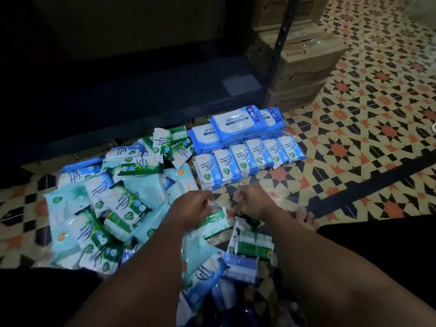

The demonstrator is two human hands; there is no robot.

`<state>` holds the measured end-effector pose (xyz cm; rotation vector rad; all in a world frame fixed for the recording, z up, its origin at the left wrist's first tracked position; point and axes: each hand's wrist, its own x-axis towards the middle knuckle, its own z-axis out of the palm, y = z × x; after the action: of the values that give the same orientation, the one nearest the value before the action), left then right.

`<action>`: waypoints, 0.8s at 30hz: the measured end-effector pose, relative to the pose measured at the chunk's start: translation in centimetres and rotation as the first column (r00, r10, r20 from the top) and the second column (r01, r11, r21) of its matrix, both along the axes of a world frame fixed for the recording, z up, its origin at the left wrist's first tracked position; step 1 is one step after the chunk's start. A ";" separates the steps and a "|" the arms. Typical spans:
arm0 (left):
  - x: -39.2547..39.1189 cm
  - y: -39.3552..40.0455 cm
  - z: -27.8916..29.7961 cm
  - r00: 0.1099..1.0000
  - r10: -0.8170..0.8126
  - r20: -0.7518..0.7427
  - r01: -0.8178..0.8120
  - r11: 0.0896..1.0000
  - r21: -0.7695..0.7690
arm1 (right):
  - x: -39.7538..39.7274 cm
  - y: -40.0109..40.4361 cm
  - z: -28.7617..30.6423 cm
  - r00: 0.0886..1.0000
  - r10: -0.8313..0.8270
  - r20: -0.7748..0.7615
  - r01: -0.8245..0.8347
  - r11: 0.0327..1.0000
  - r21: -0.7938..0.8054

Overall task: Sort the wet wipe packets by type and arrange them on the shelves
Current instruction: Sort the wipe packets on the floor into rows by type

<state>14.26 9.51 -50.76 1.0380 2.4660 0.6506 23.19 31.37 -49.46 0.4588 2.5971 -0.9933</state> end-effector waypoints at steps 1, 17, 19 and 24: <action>0.4 -0.3 0.3 0.999 -0.043 0.011 0.043 0.999 -0.013 | 0.7 -0.8 0.2 1.000 0.018 0.018 -0.017 0.999 -0.037; 7.4 0.3 1.4 0.775 -0.596 0.210 0.598 0.584 -0.549 | 8.9 -7.2 -1.2 0.925 0.345 0.156 -0.379 0.858 0.347; 8.1 -0.1 0.5 0.777 -0.596 0.202 0.591 0.579 -0.562 | 8.6 -7.1 -1.6 0.927 0.359 0.109 -0.373 0.853 0.364; 7.3 -0.4 0.1 0.847 -0.408 0.341 0.527 0.730 -0.434 | 8.1 -6.9 -0.7 0.925 0.296 0.239 -0.360 0.886 0.294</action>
<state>21.54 9.08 -50.66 1.2132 1.8881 -0.0673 31.31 24.51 -50.16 0.1637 2.5552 -0.3782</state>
